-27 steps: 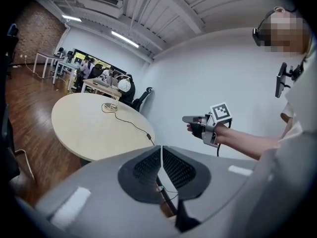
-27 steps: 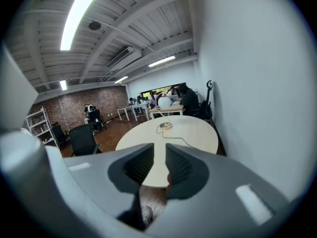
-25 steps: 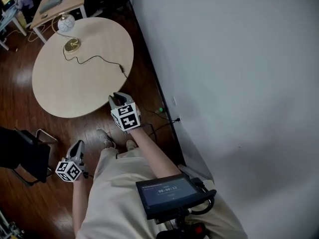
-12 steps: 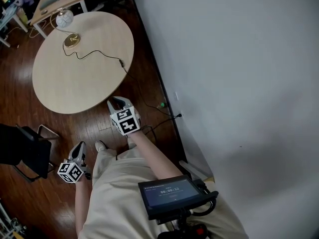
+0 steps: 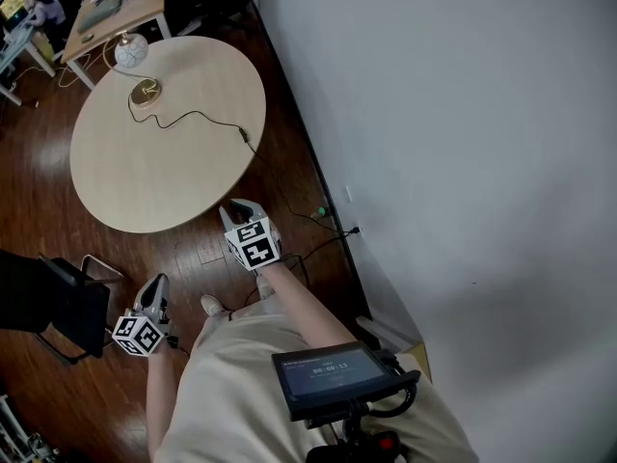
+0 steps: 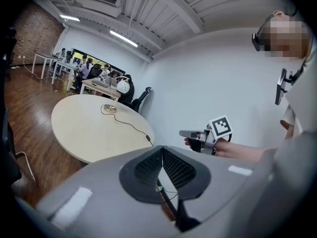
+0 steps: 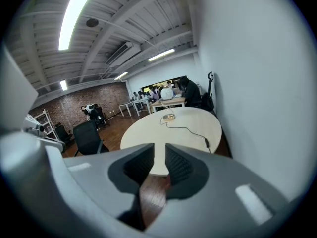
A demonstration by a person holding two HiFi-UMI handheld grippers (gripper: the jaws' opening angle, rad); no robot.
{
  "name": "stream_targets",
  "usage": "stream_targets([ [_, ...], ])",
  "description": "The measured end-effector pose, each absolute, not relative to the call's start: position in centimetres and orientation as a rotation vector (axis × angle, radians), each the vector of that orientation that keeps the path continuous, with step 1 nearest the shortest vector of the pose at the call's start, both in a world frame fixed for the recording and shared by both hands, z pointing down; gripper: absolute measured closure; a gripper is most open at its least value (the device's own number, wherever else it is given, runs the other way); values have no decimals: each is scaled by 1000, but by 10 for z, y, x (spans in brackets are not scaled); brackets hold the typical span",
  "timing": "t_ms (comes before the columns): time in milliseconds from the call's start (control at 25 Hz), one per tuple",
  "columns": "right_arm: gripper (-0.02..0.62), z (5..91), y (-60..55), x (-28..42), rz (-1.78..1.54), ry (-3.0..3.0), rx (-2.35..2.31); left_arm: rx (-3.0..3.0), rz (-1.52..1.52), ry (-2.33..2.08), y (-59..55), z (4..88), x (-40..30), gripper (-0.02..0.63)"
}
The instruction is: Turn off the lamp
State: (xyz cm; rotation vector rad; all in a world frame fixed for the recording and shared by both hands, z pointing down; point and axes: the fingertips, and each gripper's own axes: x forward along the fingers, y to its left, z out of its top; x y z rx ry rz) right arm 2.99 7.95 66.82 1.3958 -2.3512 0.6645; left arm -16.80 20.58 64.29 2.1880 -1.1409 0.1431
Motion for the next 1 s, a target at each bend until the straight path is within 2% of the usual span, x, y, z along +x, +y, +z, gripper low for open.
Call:
stream_targets([
  [1000, 523, 702, 150, 15, 735, -2231, 1456, 2215, 208, -951, 186, 680, -243, 603],
])
